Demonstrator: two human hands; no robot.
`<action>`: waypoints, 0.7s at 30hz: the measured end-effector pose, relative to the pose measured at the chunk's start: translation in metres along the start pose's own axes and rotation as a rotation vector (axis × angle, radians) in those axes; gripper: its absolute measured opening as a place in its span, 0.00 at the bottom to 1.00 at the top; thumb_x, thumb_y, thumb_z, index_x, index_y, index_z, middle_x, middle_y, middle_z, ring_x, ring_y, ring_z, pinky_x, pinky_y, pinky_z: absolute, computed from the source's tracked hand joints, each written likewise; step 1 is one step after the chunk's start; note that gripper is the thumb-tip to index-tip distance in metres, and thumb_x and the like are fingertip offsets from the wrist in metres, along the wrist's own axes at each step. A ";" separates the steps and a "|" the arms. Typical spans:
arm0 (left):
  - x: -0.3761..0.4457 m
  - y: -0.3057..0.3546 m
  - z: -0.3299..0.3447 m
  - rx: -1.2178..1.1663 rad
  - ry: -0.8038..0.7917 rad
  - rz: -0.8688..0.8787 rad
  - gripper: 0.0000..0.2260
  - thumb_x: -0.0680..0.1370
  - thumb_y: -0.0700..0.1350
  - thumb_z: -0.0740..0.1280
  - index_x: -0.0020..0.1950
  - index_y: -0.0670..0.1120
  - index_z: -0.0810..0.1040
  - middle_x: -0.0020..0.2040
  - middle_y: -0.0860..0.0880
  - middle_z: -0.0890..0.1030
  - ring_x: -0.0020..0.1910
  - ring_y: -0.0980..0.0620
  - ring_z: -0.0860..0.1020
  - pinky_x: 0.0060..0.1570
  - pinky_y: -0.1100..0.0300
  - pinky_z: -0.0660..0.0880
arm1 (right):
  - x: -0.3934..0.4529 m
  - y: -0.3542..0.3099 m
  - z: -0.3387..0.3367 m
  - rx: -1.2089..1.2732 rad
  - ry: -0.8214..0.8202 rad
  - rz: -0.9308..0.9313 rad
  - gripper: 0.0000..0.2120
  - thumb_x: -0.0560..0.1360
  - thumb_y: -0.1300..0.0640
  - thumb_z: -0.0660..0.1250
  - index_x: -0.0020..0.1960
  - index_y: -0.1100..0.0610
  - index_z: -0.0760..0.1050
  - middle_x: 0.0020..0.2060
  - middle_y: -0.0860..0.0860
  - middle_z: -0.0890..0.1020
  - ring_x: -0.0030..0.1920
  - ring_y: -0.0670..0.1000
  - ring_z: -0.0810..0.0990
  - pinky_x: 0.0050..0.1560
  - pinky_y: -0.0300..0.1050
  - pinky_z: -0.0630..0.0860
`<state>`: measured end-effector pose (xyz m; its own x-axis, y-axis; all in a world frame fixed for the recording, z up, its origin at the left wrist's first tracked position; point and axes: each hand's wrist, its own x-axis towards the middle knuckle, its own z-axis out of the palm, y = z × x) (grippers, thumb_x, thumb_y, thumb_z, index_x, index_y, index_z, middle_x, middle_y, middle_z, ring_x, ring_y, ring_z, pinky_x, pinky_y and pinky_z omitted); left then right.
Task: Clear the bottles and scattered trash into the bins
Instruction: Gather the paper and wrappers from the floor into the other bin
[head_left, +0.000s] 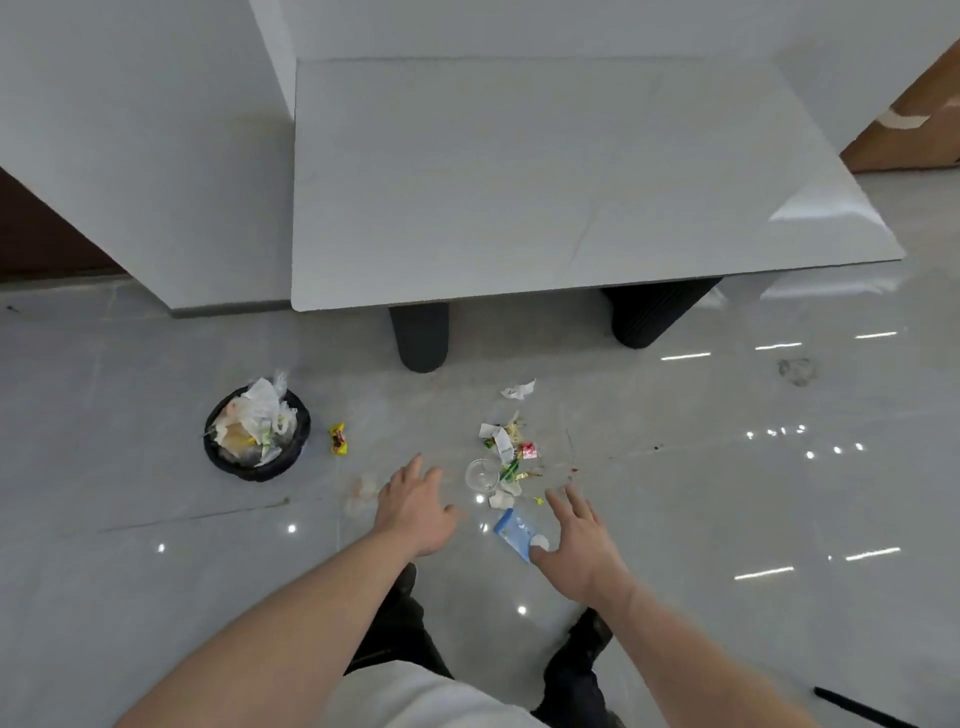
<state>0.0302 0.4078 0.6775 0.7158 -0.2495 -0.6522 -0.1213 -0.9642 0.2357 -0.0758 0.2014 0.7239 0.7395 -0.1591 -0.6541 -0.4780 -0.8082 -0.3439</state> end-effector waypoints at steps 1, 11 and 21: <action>-0.002 0.004 0.007 -0.012 0.022 -0.039 0.29 0.79 0.56 0.61 0.79 0.49 0.62 0.82 0.45 0.51 0.78 0.42 0.57 0.75 0.48 0.59 | 0.005 0.013 -0.003 -0.033 -0.022 -0.026 0.39 0.78 0.47 0.64 0.82 0.53 0.49 0.81 0.51 0.49 0.81 0.53 0.45 0.79 0.47 0.49; -0.063 0.079 0.085 -0.127 0.008 -0.232 0.30 0.79 0.56 0.61 0.80 0.51 0.58 0.83 0.47 0.47 0.79 0.43 0.55 0.77 0.48 0.57 | 0.016 0.153 -0.035 -0.156 -0.158 -0.024 0.42 0.76 0.46 0.67 0.82 0.51 0.48 0.81 0.53 0.47 0.81 0.57 0.47 0.78 0.48 0.52; 0.042 0.109 0.179 -0.217 -0.020 -0.174 0.30 0.79 0.55 0.62 0.79 0.52 0.60 0.82 0.48 0.49 0.78 0.44 0.57 0.75 0.49 0.60 | 0.119 0.228 0.011 -0.105 -0.116 0.018 0.41 0.74 0.47 0.68 0.82 0.49 0.52 0.81 0.51 0.50 0.80 0.55 0.50 0.77 0.49 0.56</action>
<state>-0.0756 0.2759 0.5469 0.6987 -0.0857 -0.7103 0.1542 -0.9514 0.2664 -0.1017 0.0048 0.5600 0.6687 -0.1123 -0.7350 -0.4339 -0.8617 -0.2631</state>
